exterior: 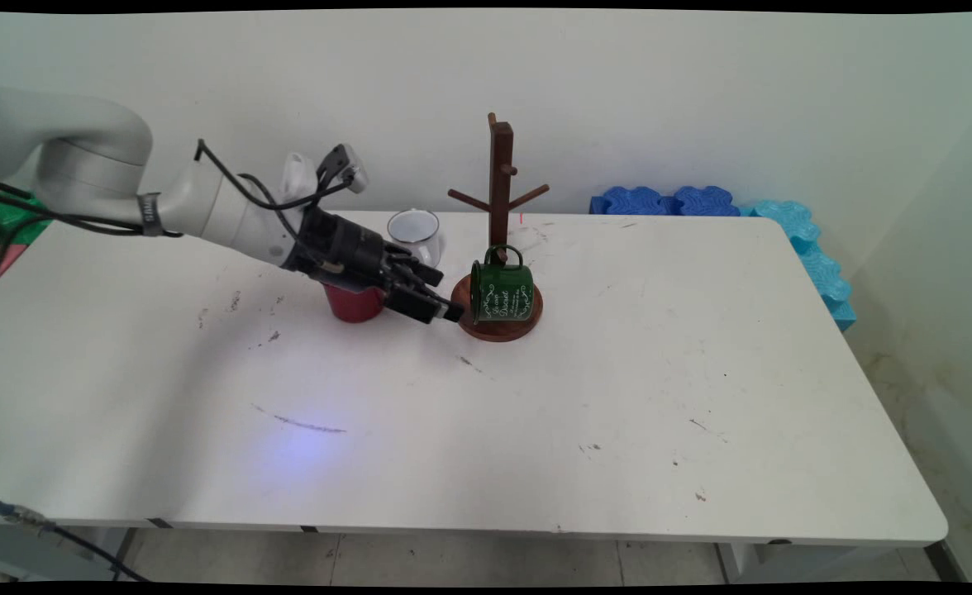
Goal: Pick up the green mug from the rack
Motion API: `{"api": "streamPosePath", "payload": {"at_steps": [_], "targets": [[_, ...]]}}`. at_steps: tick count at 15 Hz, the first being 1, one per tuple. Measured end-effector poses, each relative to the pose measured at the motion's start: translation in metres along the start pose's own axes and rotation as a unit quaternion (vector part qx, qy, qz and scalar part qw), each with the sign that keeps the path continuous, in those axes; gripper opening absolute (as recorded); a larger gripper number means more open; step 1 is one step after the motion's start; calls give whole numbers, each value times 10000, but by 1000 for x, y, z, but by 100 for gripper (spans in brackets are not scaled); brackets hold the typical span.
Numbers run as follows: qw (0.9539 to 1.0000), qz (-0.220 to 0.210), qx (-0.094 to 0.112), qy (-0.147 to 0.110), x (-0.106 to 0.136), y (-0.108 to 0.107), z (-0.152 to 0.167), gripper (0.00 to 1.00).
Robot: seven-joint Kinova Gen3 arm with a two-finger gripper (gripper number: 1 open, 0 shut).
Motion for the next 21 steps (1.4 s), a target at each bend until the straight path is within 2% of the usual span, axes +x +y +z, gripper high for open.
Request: {"api": "streamPosePath", "payload": {"at_steps": [9, 21], "targets": [[9989, -421, -194, 9, 1, -9, 31, 100], [9975, -561, -419, -26, 5, -16, 60, 100]]}}
